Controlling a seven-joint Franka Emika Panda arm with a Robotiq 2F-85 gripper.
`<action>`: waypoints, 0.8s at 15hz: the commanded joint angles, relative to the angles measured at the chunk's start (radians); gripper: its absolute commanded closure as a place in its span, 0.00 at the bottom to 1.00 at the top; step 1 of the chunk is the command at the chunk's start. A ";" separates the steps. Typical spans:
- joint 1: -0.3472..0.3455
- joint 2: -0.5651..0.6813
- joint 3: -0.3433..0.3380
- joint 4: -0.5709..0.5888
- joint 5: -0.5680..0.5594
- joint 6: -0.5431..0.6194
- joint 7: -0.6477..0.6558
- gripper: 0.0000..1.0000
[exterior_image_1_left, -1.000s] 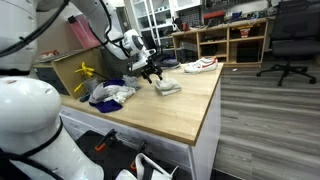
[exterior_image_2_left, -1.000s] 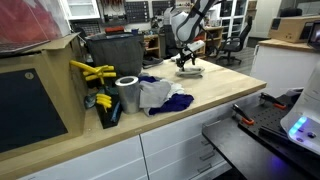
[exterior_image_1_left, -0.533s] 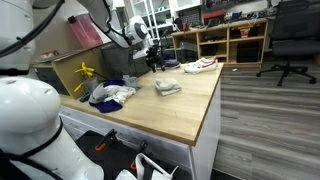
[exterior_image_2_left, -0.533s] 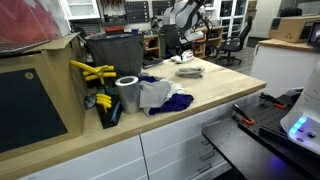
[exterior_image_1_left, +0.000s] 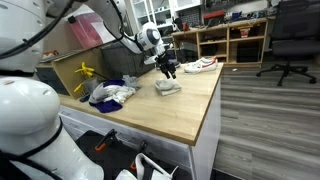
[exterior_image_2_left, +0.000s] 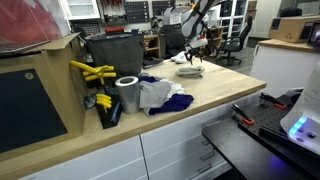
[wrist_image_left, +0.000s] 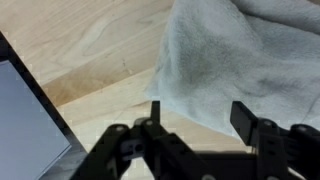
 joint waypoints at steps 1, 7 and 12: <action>0.001 0.030 0.013 0.021 0.035 -0.013 0.036 0.58; 0.014 0.027 0.034 0.023 0.075 -0.008 0.051 0.99; 0.020 0.030 0.042 0.011 0.102 -0.008 0.060 1.00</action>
